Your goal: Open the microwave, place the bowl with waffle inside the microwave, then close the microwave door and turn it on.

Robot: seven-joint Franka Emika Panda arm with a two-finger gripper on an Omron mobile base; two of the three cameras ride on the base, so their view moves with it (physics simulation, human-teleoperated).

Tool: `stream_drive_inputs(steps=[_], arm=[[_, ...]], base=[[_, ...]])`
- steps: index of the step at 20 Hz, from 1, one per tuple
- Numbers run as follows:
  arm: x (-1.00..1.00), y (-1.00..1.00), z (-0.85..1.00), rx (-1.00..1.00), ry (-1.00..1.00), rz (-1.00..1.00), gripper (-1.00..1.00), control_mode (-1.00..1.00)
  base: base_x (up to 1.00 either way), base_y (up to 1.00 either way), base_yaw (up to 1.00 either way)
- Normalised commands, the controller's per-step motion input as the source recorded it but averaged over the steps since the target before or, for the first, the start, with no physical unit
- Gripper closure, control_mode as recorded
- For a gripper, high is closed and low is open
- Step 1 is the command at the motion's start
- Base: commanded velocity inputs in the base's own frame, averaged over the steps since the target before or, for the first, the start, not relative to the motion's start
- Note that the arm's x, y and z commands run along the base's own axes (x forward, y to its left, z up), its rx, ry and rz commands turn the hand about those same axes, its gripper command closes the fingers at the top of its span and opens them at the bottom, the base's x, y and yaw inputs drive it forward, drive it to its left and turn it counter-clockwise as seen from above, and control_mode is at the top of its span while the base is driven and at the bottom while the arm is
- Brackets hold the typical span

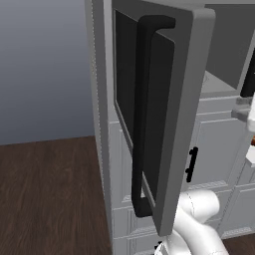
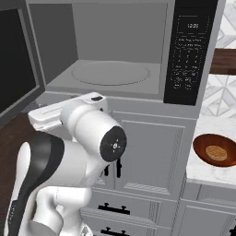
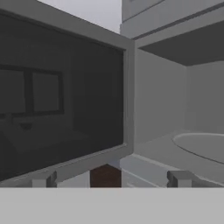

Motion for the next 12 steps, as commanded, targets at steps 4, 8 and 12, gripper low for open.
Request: stream_drive_inputs(steps=[4,8,12], arm=[[0.16,-0.74,-0.06,-0.06,0.00,0.00,-1.00,-1.00],[0.01,-0.91,-0.26,-0.31,-0.01,0.02,-1.00,-1.00],[0.00,-0.94,-0.36,-0.36,0.00,0.01,-1.00,-1.00]], base=[[0.00,0.00,0.00],[0.00,0.00,0.00],[0.00,0.00,0.00]])
